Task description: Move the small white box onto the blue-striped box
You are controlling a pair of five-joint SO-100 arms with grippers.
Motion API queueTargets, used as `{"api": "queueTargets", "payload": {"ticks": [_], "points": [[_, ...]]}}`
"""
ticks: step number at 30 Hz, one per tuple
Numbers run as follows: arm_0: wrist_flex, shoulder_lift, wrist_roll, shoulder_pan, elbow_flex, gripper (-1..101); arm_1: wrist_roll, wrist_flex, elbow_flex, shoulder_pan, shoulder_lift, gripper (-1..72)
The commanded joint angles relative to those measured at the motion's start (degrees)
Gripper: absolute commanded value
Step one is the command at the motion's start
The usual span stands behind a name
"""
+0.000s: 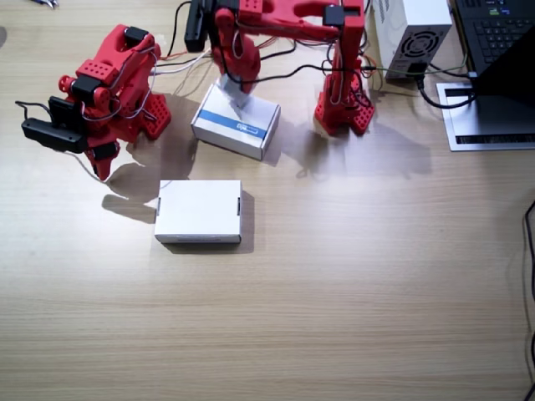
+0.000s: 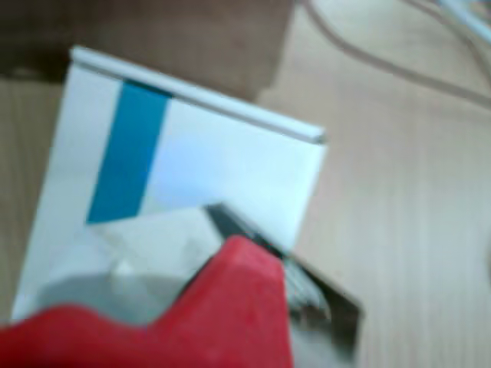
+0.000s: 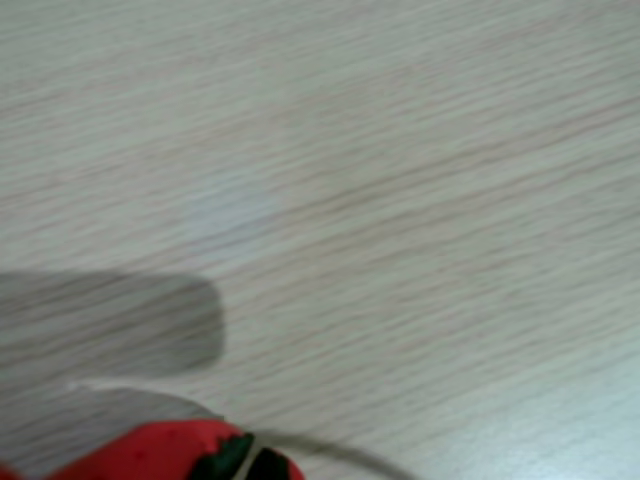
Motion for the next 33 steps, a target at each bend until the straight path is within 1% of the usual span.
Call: {"api": "queueTargets", "payload": {"ticks": [1,7,11,14,16,20,22,23,24,25,26,27,28,29,30,33], "points": [[-2.20,5.27,0.44,-1.76,2.20,30,0.00,-0.26,-0.97,-0.18,1.23,6.1],[-1.67,5.01,5.45,-9.58,-1.67,31,-0.09,-0.26,-0.97,-0.09,1.32,6.1],[-1.14,3.60,7.29,-12.48,-2.37,30,-0.18,-0.18,-0.79,-0.09,1.76,6.5],[-1.14,3.52,8.00,-12.83,-1.76,29,-0.35,-0.18,-0.79,-0.18,1.76,6.5],[0.44,4.31,8.26,-13.10,-3.87,29,-0.53,-0.18,-0.79,-0.26,1.76,6.8],[6.15,6.77,8.44,-13.62,-13.54,29,-0.62,-0.18,-0.79,-0.26,1.76,8.0],[6.68,9.23,8.44,-13.54,-15.47,29,-0.53,-0.18,-0.79,-0.35,1.76,8.8],[6.68,10.90,8.61,-14.15,-15.64,29,-0.26,-0.18,-0.79,-0.35,1.76,4.9],[6.68,12.74,8.61,-15.38,-15.91,26,-0.09,-0.18,-0.79,-0.26,1.76,0.3],[6.77,15.21,8.79,-17.14,-15.91,20,-0.18,-0.18,-0.79,-0.09,1.76,0.3],[6.77,17.67,8.53,-20.13,-15.91,3,-0.18,-0.18,-0.79,-0.09,1.76,0.3],[6.77,20.48,7.47,-25.05,-15.21,0,-0.09,-0.18,-0.79,-0.44,1.76,0.3],[6.59,25.40,7.65,-31.29,-11.69,0,0.09,-0.18,-0.79,-0.79,1.76,0.3],[4.75,32.34,8.09,-39.02,-5.19,0,0.18,-0.18,-0.79,-0.97,1.76,0.3],[1.05,41.57,9.23,-47.64,3.43,0,0.00,-0.18,-0.70,-0.97,1.76,0.3],[-11.07,70.93,20.92,-77.34,35.77,0,-0.53,-0.35,-0.44,-1.93,1.76,0.2]]}}
